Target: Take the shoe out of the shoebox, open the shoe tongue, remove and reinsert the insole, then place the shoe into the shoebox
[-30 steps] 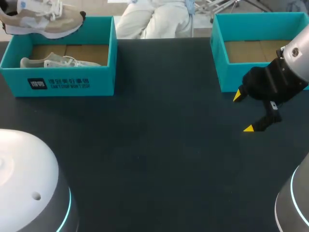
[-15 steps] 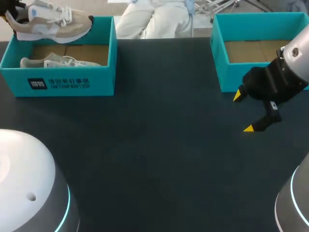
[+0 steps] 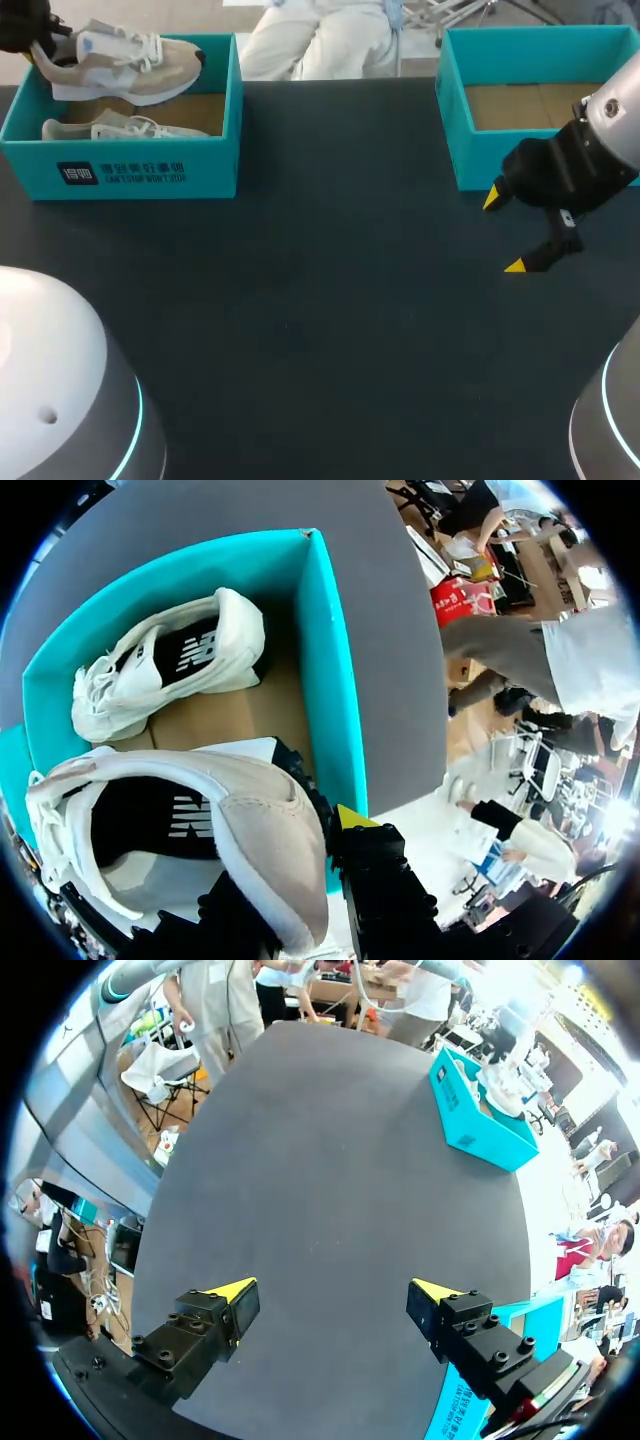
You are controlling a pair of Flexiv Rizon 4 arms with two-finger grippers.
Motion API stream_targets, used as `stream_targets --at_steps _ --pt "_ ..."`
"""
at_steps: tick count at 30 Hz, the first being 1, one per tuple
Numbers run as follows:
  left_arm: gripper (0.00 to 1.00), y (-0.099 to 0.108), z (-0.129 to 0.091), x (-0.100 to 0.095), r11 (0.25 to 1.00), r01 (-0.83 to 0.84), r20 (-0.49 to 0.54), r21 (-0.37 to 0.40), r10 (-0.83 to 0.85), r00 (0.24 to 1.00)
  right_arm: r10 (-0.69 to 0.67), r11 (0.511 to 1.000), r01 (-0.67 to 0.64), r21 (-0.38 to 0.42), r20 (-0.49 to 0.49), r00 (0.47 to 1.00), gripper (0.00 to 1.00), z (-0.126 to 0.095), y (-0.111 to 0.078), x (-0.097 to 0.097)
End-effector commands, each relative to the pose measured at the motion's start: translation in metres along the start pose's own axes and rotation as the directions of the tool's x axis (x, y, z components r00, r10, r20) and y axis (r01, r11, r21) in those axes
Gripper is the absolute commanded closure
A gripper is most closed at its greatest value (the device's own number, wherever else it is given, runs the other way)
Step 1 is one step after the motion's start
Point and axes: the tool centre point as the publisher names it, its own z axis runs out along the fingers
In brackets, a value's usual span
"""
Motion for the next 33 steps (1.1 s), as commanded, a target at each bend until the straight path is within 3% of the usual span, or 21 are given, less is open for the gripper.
stream_targets --at_steps 1,33 --pt "1.0 0.01 0.016 -0.001 1.0 -0.01 0.002 0.027 0.01 1.0 0.001 1.0 -0.001 0.002 0.0 1.0 0.0 0.001 0.001 0.0" --pt "1.0 0.016 0.095 -0.024 0.978 0.003 0.017 0.208 -0.007 1.0 0.001 1.0 -0.001 0.002 0.0 1.0 0.0 0.001 0.001 0.0"
